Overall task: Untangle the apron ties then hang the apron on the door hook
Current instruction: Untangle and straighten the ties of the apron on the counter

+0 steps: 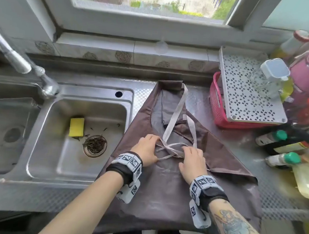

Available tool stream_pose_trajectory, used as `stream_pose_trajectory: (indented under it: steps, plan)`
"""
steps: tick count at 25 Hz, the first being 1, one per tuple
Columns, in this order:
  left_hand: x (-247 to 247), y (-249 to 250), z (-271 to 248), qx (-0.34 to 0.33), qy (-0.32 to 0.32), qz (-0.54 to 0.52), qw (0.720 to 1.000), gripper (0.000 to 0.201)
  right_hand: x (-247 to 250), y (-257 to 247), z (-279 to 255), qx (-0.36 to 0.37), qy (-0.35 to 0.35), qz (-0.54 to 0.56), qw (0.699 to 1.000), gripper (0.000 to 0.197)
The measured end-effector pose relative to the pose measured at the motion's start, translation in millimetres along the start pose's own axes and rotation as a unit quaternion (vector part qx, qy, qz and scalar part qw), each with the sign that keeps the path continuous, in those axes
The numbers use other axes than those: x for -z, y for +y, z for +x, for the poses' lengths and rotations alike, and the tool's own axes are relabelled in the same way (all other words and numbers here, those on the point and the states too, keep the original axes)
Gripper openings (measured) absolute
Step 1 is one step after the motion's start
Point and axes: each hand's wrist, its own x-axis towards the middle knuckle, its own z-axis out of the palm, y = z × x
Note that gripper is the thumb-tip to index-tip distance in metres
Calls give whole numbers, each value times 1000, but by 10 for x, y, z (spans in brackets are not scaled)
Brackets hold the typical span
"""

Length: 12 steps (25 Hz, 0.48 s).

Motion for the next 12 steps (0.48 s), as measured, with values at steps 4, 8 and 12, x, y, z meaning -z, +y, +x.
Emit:
stream_pose_trajectory:
  steps: [4,8,12]
  plan:
    - [-132,124,140,-35,-5,121,992,62,148,85,171,-6,-24,-30,999,17]
    - [-115,208,215,-10,2,112,994,24,295,206,310,-73,105,159,979,14]
    - [62,190,239,65,86,-72,992,25,633,287,464,-143,149,320,925,15]
